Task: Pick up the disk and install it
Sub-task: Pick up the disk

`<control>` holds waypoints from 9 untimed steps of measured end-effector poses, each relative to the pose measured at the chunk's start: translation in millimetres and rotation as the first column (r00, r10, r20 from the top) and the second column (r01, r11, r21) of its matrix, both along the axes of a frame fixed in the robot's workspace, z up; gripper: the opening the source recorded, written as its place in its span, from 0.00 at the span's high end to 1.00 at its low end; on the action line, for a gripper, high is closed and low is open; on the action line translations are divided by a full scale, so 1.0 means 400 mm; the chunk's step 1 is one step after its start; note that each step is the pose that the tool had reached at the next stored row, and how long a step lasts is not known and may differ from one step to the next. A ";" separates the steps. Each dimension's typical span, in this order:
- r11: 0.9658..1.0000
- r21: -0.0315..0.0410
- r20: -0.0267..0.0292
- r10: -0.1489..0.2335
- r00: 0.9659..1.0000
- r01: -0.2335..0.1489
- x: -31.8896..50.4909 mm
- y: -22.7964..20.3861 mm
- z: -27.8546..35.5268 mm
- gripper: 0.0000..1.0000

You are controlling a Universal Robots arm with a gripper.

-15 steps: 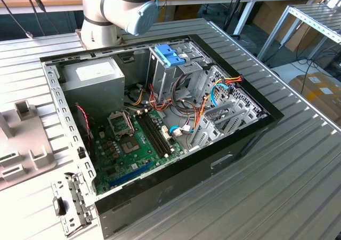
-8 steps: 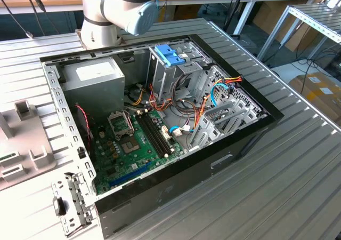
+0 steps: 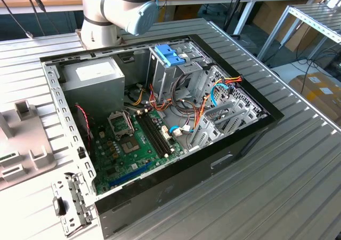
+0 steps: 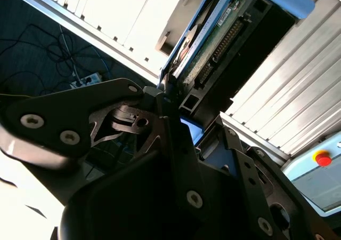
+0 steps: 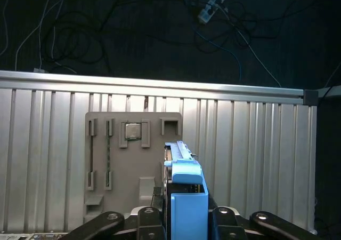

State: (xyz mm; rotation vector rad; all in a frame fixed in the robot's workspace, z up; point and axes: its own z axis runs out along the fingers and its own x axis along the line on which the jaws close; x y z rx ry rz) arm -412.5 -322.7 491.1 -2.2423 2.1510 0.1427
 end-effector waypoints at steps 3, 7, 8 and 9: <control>1.000 0.000 0.000 0.000 1.000 0.000 0.001 -0.001 0.000 0.63; 1.000 0.000 0.000 0.000 1.000 0.000 0.003 -0.001 0.000 0.63; 1.000 0.000 0.000 0.000 1.000 0.000 0.003 -0.002 0.000 0.63; 1.000 0.000 0.000 0.000 1.000 0.000 0.003 -0.002 0.000 0.63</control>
